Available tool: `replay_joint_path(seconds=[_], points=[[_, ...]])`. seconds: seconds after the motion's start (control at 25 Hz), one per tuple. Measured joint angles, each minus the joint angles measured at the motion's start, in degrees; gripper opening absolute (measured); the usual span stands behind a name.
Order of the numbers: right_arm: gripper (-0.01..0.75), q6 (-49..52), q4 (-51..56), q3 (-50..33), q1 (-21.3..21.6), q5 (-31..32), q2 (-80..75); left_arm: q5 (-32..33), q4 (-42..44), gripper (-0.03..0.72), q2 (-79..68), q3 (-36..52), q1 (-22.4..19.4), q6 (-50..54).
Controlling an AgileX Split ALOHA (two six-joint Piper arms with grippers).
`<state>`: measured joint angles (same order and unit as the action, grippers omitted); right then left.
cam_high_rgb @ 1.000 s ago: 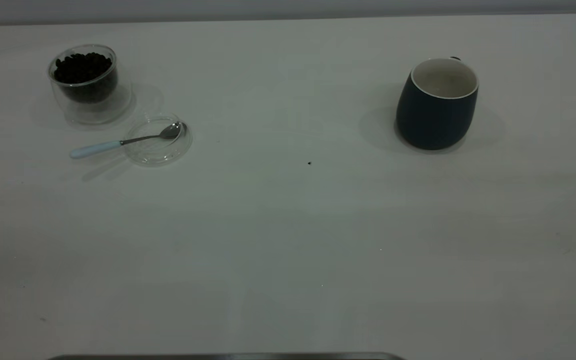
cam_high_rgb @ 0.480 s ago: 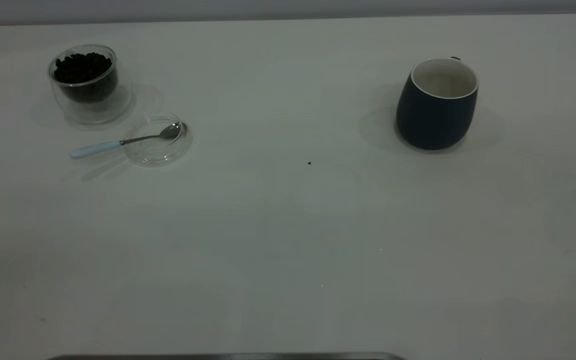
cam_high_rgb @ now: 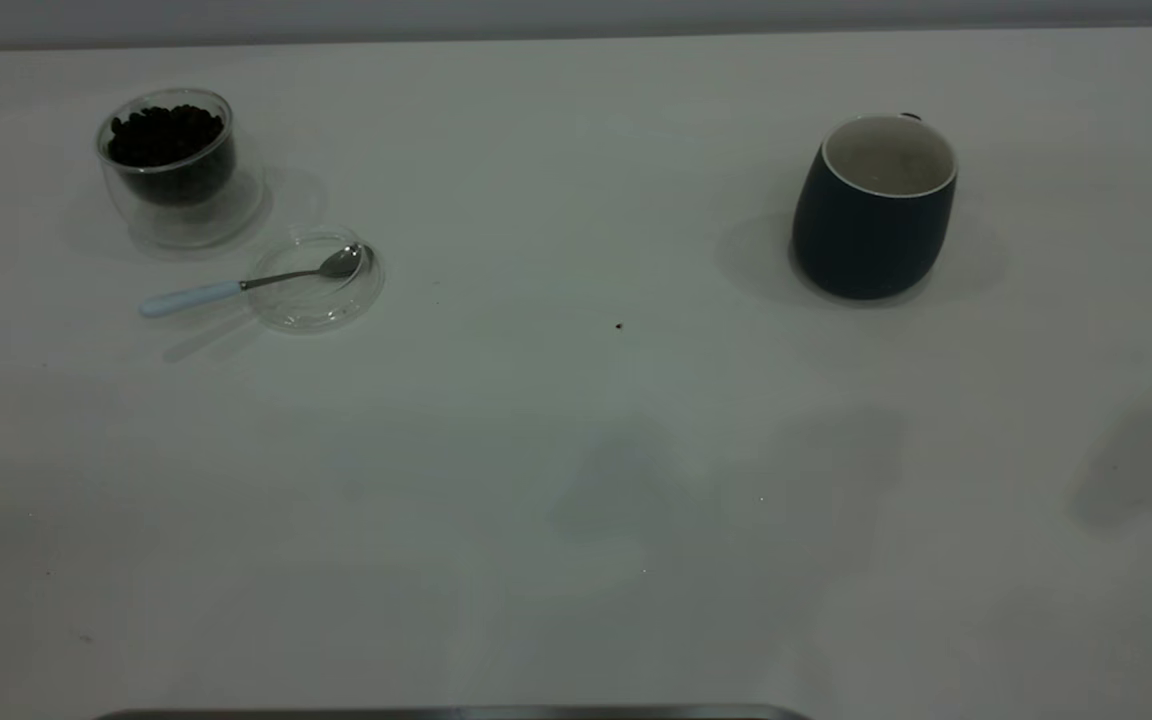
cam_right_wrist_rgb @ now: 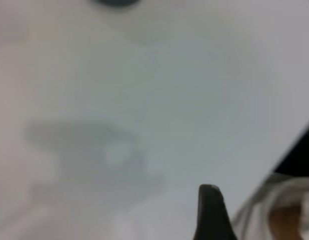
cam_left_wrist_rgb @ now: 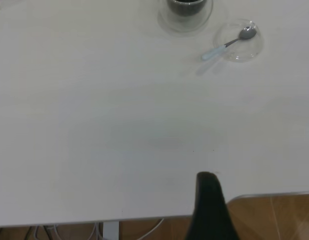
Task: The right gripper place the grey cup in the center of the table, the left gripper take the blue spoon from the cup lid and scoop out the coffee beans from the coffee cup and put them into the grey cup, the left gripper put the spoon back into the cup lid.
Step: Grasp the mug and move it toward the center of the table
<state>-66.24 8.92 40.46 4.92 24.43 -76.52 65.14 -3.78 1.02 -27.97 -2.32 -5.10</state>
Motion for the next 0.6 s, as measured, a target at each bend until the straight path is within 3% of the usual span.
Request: replay_joint_path(seconds=[0.2, 0.6], points=[[0.459, -5.72, 1.74, 9.27, -0.25, -1.06, -21.18, 0.00, 0.00, 0.592, 0.00, 0.00, 0.00, 0.00], [0.459, -10.15, -1.61, 27.44, -4.94, -2.59, -43.53, 0.00, 0.00, 0.592, 0.00, 0.00, 0.00, 0.00]])
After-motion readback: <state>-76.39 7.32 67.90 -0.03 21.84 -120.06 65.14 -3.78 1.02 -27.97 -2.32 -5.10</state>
